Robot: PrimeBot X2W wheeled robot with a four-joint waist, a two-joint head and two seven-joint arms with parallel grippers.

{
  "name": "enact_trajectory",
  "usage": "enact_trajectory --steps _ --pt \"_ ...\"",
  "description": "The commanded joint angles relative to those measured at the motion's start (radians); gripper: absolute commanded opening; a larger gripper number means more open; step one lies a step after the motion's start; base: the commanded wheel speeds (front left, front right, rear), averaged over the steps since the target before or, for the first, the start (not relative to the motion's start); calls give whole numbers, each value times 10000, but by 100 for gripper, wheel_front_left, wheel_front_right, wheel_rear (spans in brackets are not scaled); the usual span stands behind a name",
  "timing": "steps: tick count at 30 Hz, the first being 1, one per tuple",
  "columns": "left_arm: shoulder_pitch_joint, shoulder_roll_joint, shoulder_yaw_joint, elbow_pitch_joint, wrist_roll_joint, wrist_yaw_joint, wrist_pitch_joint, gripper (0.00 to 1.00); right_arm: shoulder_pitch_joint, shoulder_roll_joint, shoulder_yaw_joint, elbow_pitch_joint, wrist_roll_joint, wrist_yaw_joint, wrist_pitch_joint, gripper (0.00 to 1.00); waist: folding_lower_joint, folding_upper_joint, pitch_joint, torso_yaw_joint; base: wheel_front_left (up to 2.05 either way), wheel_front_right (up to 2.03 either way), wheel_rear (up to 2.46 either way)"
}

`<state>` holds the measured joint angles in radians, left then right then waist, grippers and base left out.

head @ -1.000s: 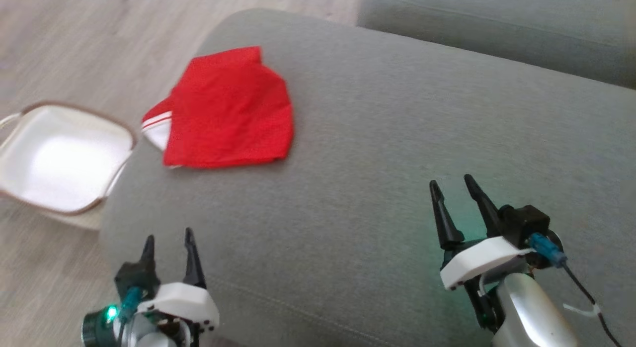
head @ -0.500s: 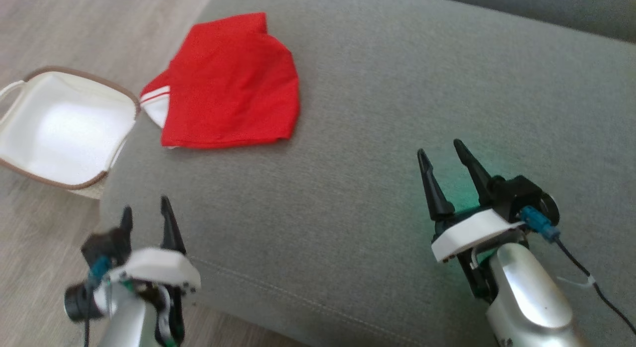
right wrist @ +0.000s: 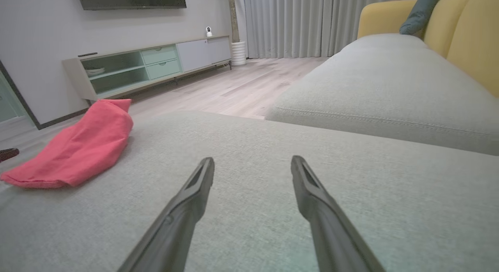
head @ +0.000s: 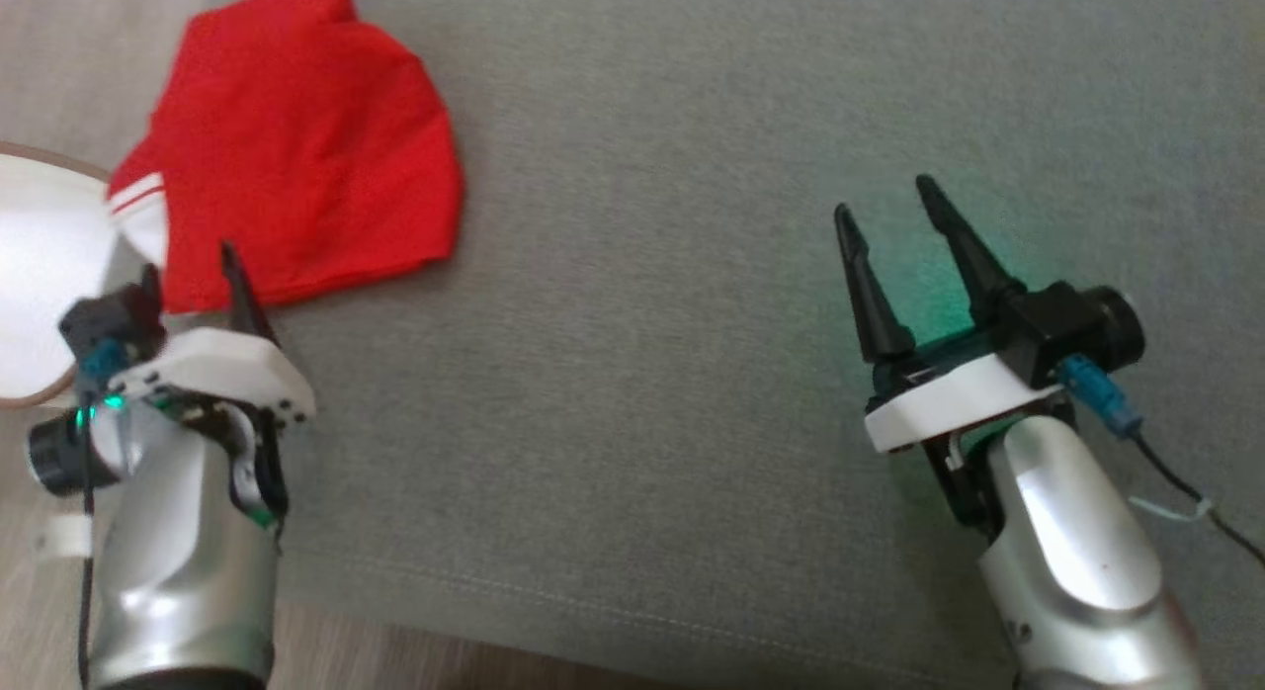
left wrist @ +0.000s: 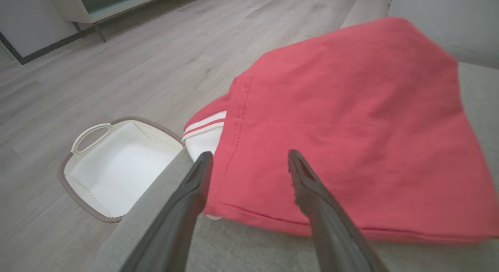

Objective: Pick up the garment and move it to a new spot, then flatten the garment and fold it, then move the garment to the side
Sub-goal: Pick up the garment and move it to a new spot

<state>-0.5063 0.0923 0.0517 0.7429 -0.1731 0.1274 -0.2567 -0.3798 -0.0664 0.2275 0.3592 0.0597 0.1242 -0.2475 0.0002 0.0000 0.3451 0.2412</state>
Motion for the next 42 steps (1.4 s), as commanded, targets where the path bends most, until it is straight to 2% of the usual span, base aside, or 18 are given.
enact_trajectory --steps 1,4,11,12,13,14,18,24,28,31,35,42 --pt "-389 422 413 40 129 127 -51 100 -233 -27 191 -463 -104 65 7 100 -2 0 462 -444 0 0 0" --pt "-737 553 531 554 155 265 -51 100 -288 -107 101 -672 -115 65 64 100 -2 0 648 -607 0 0 0" --pt "-1831 1004 526 3100 214 503 80 100 -304 -231 -131 -1024 -80 65 142 100 -2 0 901 -1000 0 0 0" --pt "-1948 1047 498 3357 223 488 77 68 -304 -230 -161 -1035 -76 65 139 100 -2 0 901 -1031 0 0 0" --pt "-2045 1080 504 3552 190 436 63 6 -303 -223 -183 -1023 -68 65 134 100 -2 0 881 -1061 0 0 0" --pt "-2117 1114 479 3683 190 371 38 0 -299 -212 -208 -998 -55 65 127 100 -2 0 844 -1079 0 0 0" --pt "-2386 1301 359 3555 284 154 -39 0 -277 -136 -294 -813 -9 65 63 100 -2 0 533 -1109 0 0 0" --pt "-2396 1647 114 1564 689 -197 -48 0 -181 52 -300 -295 198 65 -68 100 -2 0 -314 -1173 0 0 0" --pt "-2366 1619 -233 406 1020 -443 -49 0 -100 135 -235 65 446 65 -121 100 -2 0 -941 -1438 0 0 0" --pt "-2360 1347 -624 -281 1217 -628 -49 0 -35 154 -156 187 774 65 -135 100 -2 0 -1332 -1792 0 0 0" --pt "-2242 706 -1181 -1065 1377 -755 -50 0 41 158 -3 81 1200 65 -140 100 -2 0 -1595 -2537 0 0 0" --pt "-2104 -200 -2169 -1546 1258 -1123 -50 0 25 160 273 -77 1574 65 -141 100 -2 0 -1628 -4421 0 0 0"
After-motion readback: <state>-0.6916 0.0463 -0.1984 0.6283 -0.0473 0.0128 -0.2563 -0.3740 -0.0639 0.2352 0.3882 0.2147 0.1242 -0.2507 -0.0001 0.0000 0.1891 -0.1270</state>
